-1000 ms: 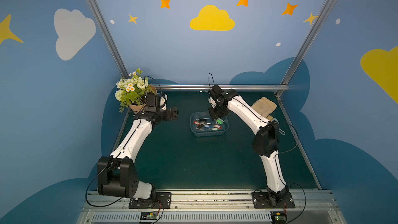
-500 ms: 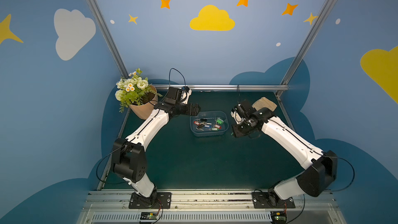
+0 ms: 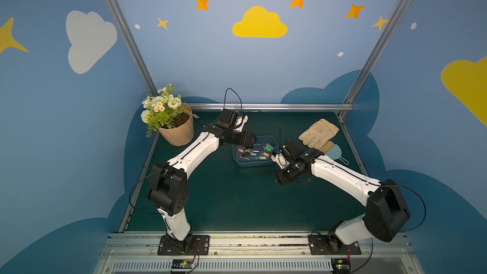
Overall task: Take the keys out of the storage box
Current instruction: Place the key at the center of the board.
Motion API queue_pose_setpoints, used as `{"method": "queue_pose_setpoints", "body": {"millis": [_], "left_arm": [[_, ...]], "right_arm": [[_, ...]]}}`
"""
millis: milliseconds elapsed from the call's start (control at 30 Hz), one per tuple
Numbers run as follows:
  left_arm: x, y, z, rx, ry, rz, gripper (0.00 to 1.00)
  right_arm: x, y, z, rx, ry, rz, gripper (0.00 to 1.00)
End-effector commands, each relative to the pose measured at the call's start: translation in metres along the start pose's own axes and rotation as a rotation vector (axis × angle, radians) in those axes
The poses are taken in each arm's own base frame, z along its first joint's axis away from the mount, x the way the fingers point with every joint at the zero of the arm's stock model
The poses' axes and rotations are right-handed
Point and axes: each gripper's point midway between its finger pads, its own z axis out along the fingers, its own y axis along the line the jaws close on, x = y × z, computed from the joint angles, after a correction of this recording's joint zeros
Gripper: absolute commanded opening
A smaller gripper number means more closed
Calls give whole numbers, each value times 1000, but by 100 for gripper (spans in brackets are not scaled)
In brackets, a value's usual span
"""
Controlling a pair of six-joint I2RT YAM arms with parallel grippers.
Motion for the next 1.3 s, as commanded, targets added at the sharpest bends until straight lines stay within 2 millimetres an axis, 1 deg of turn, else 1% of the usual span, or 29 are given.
{"method": "queue_pose_setpoints", "body": {"millis": [0,133,300,533,633,700,800,867,933,1000,1100,1200,1267], "left_arm": [[6,2,8,-13,37,-27,100],[9,4,13,-13,51,-46,100],[13,5,19,-10,68,-53,100],[15,5,22,-11,78,-55,100],[16,6,24,-10,83,-56,100],[17,7,27,-8,89,-57,100],[18,6,29,-8,98,-52,100],[18,5,30,-15,107,-39,100],[20,1,32,-19,124,-18,100],[21,4,36,-68,136,2,100],[25,5,44,-120,179,-16,100],[31,5,56,-157,227,-49,99],[35,5,65,-184,259,-60,99]], "right_arm": [[-21,14,10,-59,-39,-45,0],[-20,9,26,-51,-36,-34,0],[-13,-1,42,-15,2,-20,0],[10,-15,47,31,27,-6,0],[14,-20,49,50,36,2,0],[14,-24,49,64,37,9,0],[8,-28,46,80,20,28,19],[2,-30,38,81,-3,43,30],[-5,-31,24,78,-43,48,54],[-11,-34,8,78,-93,53,61],[-18,-50,-23,133,-173,82,74],[-26,-68,-53,160,-267,143,80],[-31,-80,-68,176,-318,203,83]]}}
